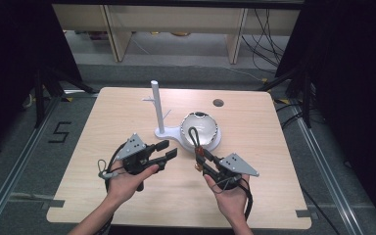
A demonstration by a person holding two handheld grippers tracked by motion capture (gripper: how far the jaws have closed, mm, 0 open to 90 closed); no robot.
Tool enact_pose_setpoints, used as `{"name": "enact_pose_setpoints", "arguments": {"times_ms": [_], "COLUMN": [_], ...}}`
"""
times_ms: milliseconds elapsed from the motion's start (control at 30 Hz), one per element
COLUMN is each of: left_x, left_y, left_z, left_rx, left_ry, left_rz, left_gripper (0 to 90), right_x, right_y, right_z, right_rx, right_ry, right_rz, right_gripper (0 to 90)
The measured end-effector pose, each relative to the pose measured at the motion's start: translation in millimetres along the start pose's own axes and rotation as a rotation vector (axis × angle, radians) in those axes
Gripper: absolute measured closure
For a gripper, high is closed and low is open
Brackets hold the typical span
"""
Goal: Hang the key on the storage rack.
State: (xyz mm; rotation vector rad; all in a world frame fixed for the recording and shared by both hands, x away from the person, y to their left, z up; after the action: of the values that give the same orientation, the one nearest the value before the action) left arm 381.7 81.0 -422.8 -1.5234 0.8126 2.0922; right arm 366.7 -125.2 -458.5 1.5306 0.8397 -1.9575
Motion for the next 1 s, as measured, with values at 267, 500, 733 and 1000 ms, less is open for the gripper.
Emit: {"name": "enact_pose_setpoints", "arguments": {"times_ms": [267,500,733,1000], "left_x": [-7.3,-6.8,-7.5,-8.3], "left_y": [5.4,7.9,8.1,9.3], "left_z": [-15.6,-25.1,-30.1,-31.1], "left_rx": [0.047,0.070,0.086,0.096], "left_ry": [0.006,-0.011,-0.006,-0.006], "left_rz": [0.037,0.079,0.115,0.117], "left_gripper": [62.0,68.9,73.9,78.3], "right_x": [0.8,1.1,0.9,2.4], "right_y": [-6.8,-8.6,-13.4,-15.3], "right_z": [-4.9,-6.3,-7.6,-8.7], "right_rx": [-0.020,-0.019,-0.038,-0.035], "right_ry": [0.003,-0.009,-0.005,-0.012], "right_rz": [-0.026,0.000,-0.005,0.001], "right_gripper": [69.8,69.8,69.7,69.8]}}
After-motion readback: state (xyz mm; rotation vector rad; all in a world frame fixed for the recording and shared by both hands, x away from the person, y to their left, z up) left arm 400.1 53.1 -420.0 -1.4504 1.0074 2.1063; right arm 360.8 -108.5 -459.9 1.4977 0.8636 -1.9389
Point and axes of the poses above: each handheld gripper's, and its own axes: z roughly backward along the jaws, x roughly out of its underside, y roughly to its right, the point moved 4 cm from there along -z, roughly forward along the jaws, and after that the axes turned 9 degrees about -x, right-handed, at the moved point
